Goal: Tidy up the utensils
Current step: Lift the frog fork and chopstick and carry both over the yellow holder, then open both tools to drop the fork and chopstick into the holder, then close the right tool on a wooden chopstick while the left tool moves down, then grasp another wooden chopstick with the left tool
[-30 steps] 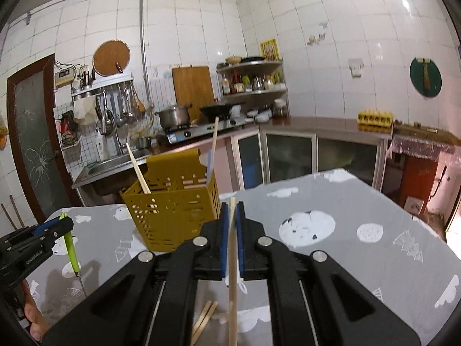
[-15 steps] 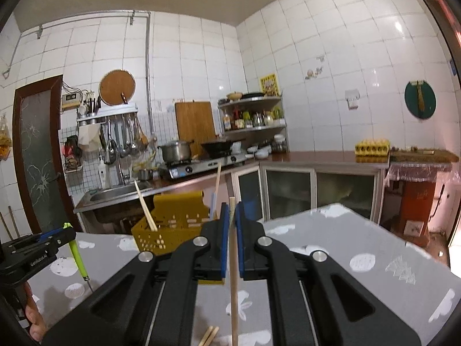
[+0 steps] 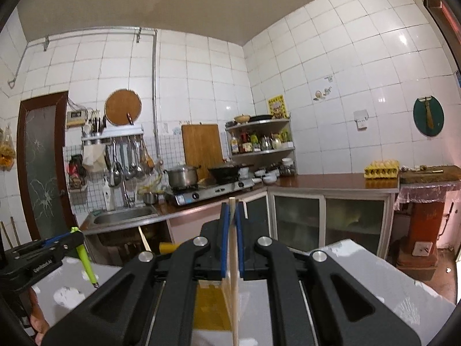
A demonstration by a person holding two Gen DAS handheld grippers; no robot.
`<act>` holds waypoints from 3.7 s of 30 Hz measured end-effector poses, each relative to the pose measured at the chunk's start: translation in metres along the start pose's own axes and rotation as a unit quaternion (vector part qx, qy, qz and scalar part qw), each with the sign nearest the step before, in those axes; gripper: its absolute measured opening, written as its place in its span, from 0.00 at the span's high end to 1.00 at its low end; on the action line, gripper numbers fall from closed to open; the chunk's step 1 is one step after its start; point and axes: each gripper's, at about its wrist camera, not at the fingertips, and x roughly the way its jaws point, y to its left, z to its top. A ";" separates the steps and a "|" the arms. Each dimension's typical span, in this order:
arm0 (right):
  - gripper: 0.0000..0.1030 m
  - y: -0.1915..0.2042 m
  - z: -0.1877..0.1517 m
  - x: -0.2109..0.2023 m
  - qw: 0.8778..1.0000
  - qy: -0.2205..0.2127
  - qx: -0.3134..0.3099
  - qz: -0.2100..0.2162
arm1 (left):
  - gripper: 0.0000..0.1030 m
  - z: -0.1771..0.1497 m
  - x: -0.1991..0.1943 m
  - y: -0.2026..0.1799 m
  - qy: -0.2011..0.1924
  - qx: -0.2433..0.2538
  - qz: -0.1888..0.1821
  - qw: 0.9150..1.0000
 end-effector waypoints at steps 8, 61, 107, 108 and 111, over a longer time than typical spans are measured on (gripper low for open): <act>0.95 0.025 0.047 0.026 0.999 -0.039 -0.006 0.017 | 0.83 0.060 0.016 -0.013 -0.044 -0.007 -0.006 0.999; 0.43 -0.012 -0.155 0.023 0.944 0.321 0.010 -0.076 | 0.05 -0.125 0.013 0.071 0.172 -0.021 0.009 0.985; 0.93 -0.011 -0.204 0.038 0.898 0.430 0.001 -0.093 | 0.05 -0.155 0.043 0.010 0.265 0.067 -0.048 0.961; 0.93 -0.017 -0.203 0.036 0.898 0.430 0.001 -0.096 | 0.05 -0.158 0.045 0.007 0.268 0.070 -0.051 0.959; 0.93 -0.033 -0.199 0.032 0.898 0.427 -0.002 -0.107 | 0.05 -0.168 0.050 -0.009 0.280 0.094 -0.060 0.954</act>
